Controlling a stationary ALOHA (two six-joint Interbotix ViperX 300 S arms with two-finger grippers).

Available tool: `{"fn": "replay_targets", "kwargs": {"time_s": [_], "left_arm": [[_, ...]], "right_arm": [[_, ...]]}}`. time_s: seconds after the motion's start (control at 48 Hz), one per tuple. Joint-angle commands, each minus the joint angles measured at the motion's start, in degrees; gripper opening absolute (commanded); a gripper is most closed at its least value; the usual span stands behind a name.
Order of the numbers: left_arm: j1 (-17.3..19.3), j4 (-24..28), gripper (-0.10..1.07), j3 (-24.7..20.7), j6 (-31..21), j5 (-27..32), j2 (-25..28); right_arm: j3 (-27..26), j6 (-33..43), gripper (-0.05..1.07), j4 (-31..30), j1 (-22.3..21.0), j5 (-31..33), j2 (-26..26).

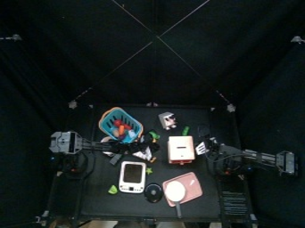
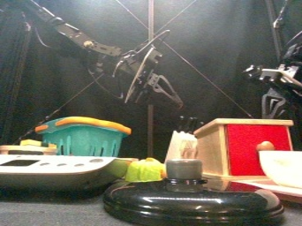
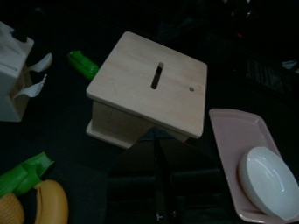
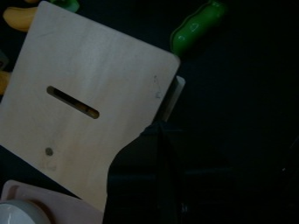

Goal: Grab banana

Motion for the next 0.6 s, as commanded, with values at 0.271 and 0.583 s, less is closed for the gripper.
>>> {"fn": "replay_targets", "kwargs": {"time_s": [0.271,0.583], "left_arm": [[-1.67,1.23,0.31,8.17,0.09,-2.29,-13.89],[-1.67,5.62,0.31,20.48,0.18,-5.89,-29.18]], "right_arm": [[-8.0,0.0,0.35,-2.55,4.13,-4.75,0.53],[-12.04,0.0,0.35,-5.27,4.13,-22.68,6.15]]}}
